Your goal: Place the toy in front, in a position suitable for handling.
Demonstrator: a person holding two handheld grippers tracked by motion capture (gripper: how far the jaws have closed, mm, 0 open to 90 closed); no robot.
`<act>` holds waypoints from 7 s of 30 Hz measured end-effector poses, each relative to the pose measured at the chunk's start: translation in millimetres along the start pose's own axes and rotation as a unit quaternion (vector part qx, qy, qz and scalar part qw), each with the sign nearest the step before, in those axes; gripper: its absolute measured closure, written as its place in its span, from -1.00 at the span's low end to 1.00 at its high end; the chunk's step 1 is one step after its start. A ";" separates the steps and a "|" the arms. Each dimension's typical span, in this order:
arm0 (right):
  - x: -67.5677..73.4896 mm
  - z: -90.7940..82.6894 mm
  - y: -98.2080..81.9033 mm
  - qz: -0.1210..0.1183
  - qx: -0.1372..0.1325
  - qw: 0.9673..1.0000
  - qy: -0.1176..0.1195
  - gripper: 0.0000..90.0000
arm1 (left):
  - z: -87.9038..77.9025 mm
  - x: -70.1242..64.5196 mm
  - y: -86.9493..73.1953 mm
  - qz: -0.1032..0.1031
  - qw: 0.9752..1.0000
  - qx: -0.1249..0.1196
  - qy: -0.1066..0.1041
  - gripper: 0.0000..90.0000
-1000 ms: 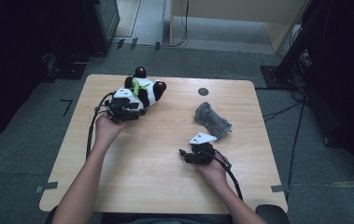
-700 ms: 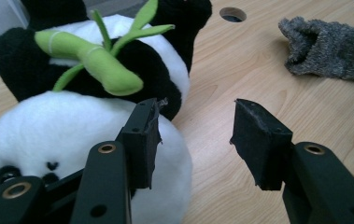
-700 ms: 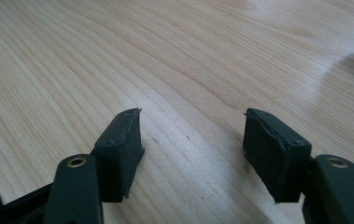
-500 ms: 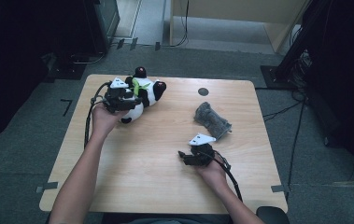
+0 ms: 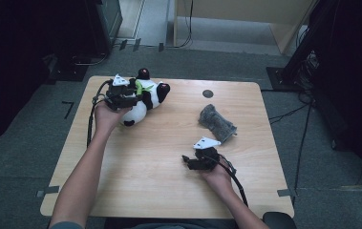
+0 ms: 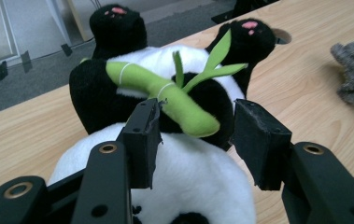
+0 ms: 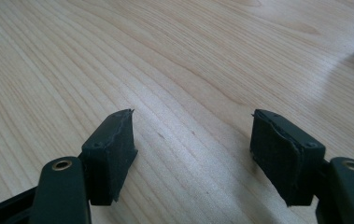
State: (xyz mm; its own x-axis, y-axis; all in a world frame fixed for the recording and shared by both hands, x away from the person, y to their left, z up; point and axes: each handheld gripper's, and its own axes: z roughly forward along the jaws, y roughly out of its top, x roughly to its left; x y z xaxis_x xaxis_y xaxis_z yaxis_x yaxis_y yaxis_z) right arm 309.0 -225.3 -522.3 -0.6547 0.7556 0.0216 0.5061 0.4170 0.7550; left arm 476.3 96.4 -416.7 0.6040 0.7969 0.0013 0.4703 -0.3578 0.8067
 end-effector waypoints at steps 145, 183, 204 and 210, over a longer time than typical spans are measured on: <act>-129.3 -63.1 58.2 0.133 -0.027 0.990 -0.027 0.72 | -86.9 -113.1 -86.6 -0.013 0.986 -0.022 -0.166 -0.70; -46.9 -91.4 140.7 0.039 -0.046 0.995 0.076 0.70 | -70.2 -117.0 -141.3 -0.008 0.994 -0.041 -0.101 -0.93; 8.4 -17.9 188.8 -0.045 -0.022 0.987 0.151 0.70 | -73.2 -120.9 -139.5 -0.018 0.995 -0.031 -0.092 -0.46; 19.8 10.1 186.3 -0.049 0.016 0.984 0.172 0.70 | -73.2 -121.3 -140.1 -0.023 0.995 -0.033 -0.091 -0.46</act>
State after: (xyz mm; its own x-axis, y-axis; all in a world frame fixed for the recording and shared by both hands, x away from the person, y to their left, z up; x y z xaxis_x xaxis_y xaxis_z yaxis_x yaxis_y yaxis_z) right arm 396.0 -127.6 -387.9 -0.8498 0.4976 0.1738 0.4444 0.4990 0.7440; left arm 290.0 85.5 -486.7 0.6927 0.7078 -0.1385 0.4601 -0.2857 0.8406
